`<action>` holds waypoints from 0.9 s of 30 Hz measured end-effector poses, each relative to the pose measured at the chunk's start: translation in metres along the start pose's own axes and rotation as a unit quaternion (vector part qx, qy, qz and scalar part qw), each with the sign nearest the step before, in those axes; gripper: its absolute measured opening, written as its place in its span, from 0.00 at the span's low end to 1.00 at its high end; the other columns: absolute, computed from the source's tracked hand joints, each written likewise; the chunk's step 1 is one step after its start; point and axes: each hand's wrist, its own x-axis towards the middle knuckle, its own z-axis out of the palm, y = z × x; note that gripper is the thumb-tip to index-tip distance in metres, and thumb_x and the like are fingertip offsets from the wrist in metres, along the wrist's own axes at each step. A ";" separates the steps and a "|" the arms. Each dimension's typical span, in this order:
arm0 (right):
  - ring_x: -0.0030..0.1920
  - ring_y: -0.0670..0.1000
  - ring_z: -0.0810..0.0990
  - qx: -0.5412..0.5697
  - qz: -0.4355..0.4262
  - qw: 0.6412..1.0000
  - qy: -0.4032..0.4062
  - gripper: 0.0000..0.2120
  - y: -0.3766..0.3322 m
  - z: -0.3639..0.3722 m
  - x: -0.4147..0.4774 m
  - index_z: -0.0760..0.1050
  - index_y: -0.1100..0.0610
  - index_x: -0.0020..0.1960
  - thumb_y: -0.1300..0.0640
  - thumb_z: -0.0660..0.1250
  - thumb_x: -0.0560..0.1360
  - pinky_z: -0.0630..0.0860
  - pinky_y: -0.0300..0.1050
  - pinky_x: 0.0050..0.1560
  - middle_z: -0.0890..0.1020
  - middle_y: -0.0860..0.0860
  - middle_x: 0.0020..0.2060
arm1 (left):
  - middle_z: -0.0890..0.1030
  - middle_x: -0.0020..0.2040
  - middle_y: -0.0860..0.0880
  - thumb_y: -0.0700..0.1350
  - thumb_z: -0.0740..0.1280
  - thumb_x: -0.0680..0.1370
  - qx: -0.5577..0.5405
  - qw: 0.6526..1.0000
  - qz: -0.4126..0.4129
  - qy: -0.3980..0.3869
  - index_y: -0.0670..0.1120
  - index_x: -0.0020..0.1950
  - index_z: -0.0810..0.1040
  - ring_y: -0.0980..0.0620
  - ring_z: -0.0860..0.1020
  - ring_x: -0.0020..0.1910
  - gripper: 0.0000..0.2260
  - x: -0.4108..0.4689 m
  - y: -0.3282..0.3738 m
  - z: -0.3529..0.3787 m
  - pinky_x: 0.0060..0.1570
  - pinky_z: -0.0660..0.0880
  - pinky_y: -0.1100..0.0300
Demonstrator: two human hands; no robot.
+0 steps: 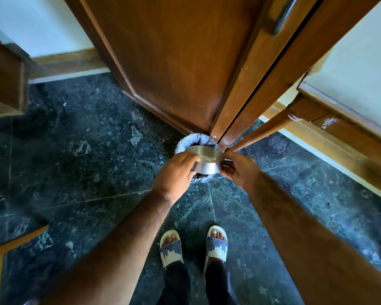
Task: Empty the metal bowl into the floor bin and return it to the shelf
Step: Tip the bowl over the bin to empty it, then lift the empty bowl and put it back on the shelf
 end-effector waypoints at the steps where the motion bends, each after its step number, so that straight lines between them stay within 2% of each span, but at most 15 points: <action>1: 0.32 0.52 0.83 -0.003 -0.005 1.000 0.001 0.09 0.000 0.001 -0.004 0.79 0.67 0.52 0.66 0.71 0.73 0.83 0.43 0.32 0.84 0.59 0.40 | 0.82 0.52 0.46 0.36 0.75 0.66 -0.001 1.000 -0.007 0.003 0.44 0.53 0.77 0.46 0.80 0.50 0.17 -0.004 0.004 -0.005 0.48 0.78 0.55; 3: 0.35 0.52 0.85 -0.007 -0.025 1.000 0.003 0.10 -0.001 0.003 -0.016 0.80 0.66 0.52 0.66 0.72 0.72 0.82 0.43 0.34 0.85 0.60 0.42 | 0.81 0.53 0.46 0.36 0.76 0.66 -0.026 0.999 -0.029 0.011 0.44 0.53 0.76 0.46 0.80 0.49 0.17 -0.009 0.009 -0.015 0.47 0.80 0.53; 6: 0.42 0.54 0.84 -0.011 -0.064 0.998 0.002 0.03 -0.002 0.006 -0.031 0.82 0.60 0.45 0.65 0.71 0.72 0.81 0.47 0.43 0.86 0.58 0.43 | 0.78 0.62 0.46 0.39 0.77 0.66 -0.111 0.991 -0.067 0.030 0.44 0.58 0.76 0.49 0.77 0.60 0.22 -0.013 0.011 -0.025 0.60 0.75 0.54; 8: 0.43 0.54 0.84 -0.007 -0.080 0.997 -0.005 0.02 -0.007 0.010 -0.048 0.82 0.58 0.44 0.63 0.71 0.72 0.81 0.46 0.42 0.85 0.55 0.41 | 0.73 0.68 0.48 0.43 0.78 0.65 -0.179 0.979 -0.091 0.026 0.47 0.62 0.74 0.53 0.73 0.65 0.27 -0.013 0.020 -0.036 0.65 0.71 0.60; 10: 0.41 0.53 0.83 0.007 -0.085 0.996 -0.010 0.07 -0.012 0.012 -0.064 0.82 0.60 0.50 0.65 0.70 0.72 0.80 0.43 0.36 0.85 0.56 0.42 | 0.69 0.71 0.51 0.47 0.78 0.66 -0.204 0.970 -0.123 0.047 0.47 0.65 0.73 0.59 0.69 0.67 0.29 -0.012 0.032 -0.046 0.64 0.66 0.71; 11: 0.40 0.53 0.83 0.010 -0.090 0.996 -0.012 0.11 -0.014 0.013 -0.072 0.82 0.62 0.53 0.66 0.69 0.72 0.80 0.42 0.35 0.84 0.57 0.42 | 0.67 0.71 0.52 0.48 0.77 0.67 -0.211 0.963 -0.150 0.071 0.47 0.66 0.72 0.60 0.67 0.67 0.29 -0.009 0.037 -0.051 0.64 0.64 0.72; 12: 0.40 0.53 0.83 0.010 -0.096 0.995 -0.012 0.13 -0.016 0.013 -0.080 0.82 0.63 0.56 0.67 0.68 0.72 0.80 0.42 0.34 0.84 0.57 0.43 | 0.68 0.71 0.52 0.50 0.76 0.69 -0.218 0.953 -0.192 0.090 0.46 0.67 0.72 0.59 0.67 0.68 0.29 -0.006 0.040 -0.055 0.64 0.66 0.70; 14: 0.41 0.54 0.83 0.024 -0.103 0.994 -0.013 0.13 -0.020 0.014 -0.096 0.81 0.63 0.57 0.68 0.66 0.73 0.81 0.44 0.37 0.85 0.56 0.43 | 0.73 0.68 0.49 0.52 0.73 0.72 -0.241 0.923 -0.287 0.091 0.44 0.67 0.72 0.52 0.74 0.64 0.27 0.000 0.044 -0.066 0.62 0.74 0.56; 17: 0.42 0.55 0.83 0.056 -0.114 0.992 -0.019 0.11 -0.028 0.012 -0.128 0.80 0.62 0.53 0.70 0.64 0.75 0.82 0.49 0.46 0.84 0.56 0.40 | 0.83 0.56 0.43 0.45 0.71 0.75 -0.328 0.851 -0.399 0.093 0.42 0.59 0.78 0.47 0.83 0.45 0.14 0.006 0.062 -0.092 0.50 0.82 0.46; 19: 0.46 0.59 0.81 0.068 -0.125 0.989 -0.031 0.10 -0.033 0.011 -0.148 0.80 0.61 0.50 0.70 0.63 0.75 0.81 0.51 0.49 0.83 0.59 0.42 | 0.84 0.51 0.43 0.40 0.70 0.76 -0.368 0.824 -0.418 0.106 0.40 0.57 0.80 0.47 0.83 0.41 0.11 0.006 0.076 -0.108 0.47 0.83 0.45; 21: 0.47 0.60 0.80 0.068 -0.138 0.987 -0.040 0.10 -0.041 0.009 -0.169 0.80 0.61 0.49 0.71 0.62 0.75 0.79 0.50 0.49 0.82 0.61 0.45 | 0.83 0.48 0.45 0.38 0.69 0.76 -0.385 0.818 -0.414 0.109 0.39 0.58 0.80 0.48 0.83 0.41 0.11 0.005 0.091 -0.124 0.46 0.83 0.46; 24: 0.45 0.57 0.81 0.060 -0.153 0.985 -0.043 0.12 -0.054 0.004 -0.198 0.81 0.60 0.48 0.72 0.63 0.75 0.79 0.48 0.46 0.84 0.59 0.43 | 0.84 0.47 0.45 0.40 0.69 0.75 -0.383 0.826 -0.400 0.105 0.41 0.55 0.82 0.49 0.84 0.40 0.10 0.006 0.107 -0.143 0.45 0.83 0.45; 27: 0.46 0.58 0.81 0.058 -0.165 0.984 -0.040 0.12 -0.069 -0.003 -0.221 0.81 0.62 0.50 0.73 0.63 0.74 0.79 0.51 0.49 0.84 0.61 0.45 | 0.86 0.49 0.43 0.41 0.69 0.75 -0.386 0.835 -0.380 0.095 0.41 0.56 0.82 0.50 0.85 0.42 0.11 0.011 0.124 -0.160 0.45 0.83 0.46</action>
